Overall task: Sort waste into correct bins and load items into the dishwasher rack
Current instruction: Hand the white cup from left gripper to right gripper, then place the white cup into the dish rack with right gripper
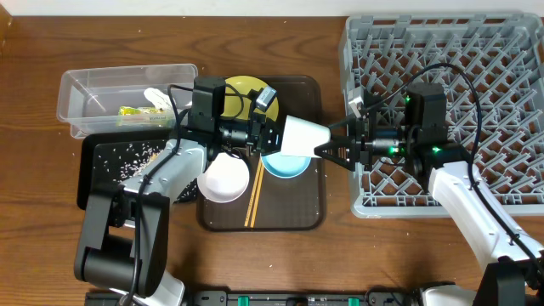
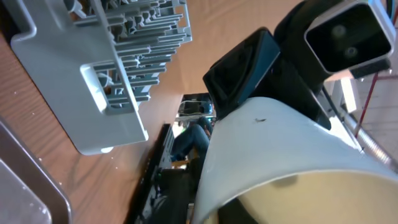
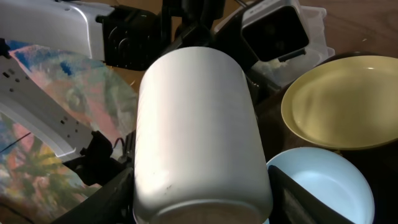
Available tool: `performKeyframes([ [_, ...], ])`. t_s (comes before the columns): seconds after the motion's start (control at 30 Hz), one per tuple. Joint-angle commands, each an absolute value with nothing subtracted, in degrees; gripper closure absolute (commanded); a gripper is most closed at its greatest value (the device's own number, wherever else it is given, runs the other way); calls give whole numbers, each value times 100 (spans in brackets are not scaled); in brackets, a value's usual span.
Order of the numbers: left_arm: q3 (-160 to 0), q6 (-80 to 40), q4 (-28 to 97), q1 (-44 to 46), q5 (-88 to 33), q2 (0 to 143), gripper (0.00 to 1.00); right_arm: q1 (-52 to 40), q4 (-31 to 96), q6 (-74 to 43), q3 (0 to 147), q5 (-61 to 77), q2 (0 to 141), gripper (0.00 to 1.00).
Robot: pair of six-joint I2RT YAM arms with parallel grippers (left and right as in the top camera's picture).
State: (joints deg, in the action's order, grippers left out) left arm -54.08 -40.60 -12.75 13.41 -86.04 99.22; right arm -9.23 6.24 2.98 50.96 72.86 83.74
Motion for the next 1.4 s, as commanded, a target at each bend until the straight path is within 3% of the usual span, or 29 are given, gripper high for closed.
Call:
performKeyframes([
  [0.0, -5457, -4051, -1280, 1345, -8626, 9896, 62, -982, 622, 298, 5175, 7352, 8368, 47],
  [0.2, -5454, -3557, -1273, 1236, -8433, 9896, 46, -934, 626, 25, 5175, 6818, 8368, 59],
  [0.33, -5454, -3437, -1273, 1022, -8309, 9896, 45, -801, 628, -139, 5175, 6442, 8335, 67],
  [0.8, -5454, -3280, -1164, 377, -6997, 9896, 44, -86, 1441, -320, 5411, 4908, 7428, 70],
  [0.93, -5457, -3079, -714, 377, -6388, 9887, 44, -16, 2239, -318, 5695, 4014, 7098, 69],
  [1.1, -5457, -2283, 427, 377, -5422, 9688, 44, 139, 3651, -320, 6300, 2834, 6963, 77],
  [1.37, -5457, -1203, 2383, 375, -3634, 8541, 44, 556, 5443, -322, 7273, 1269, 6965, 79],
])
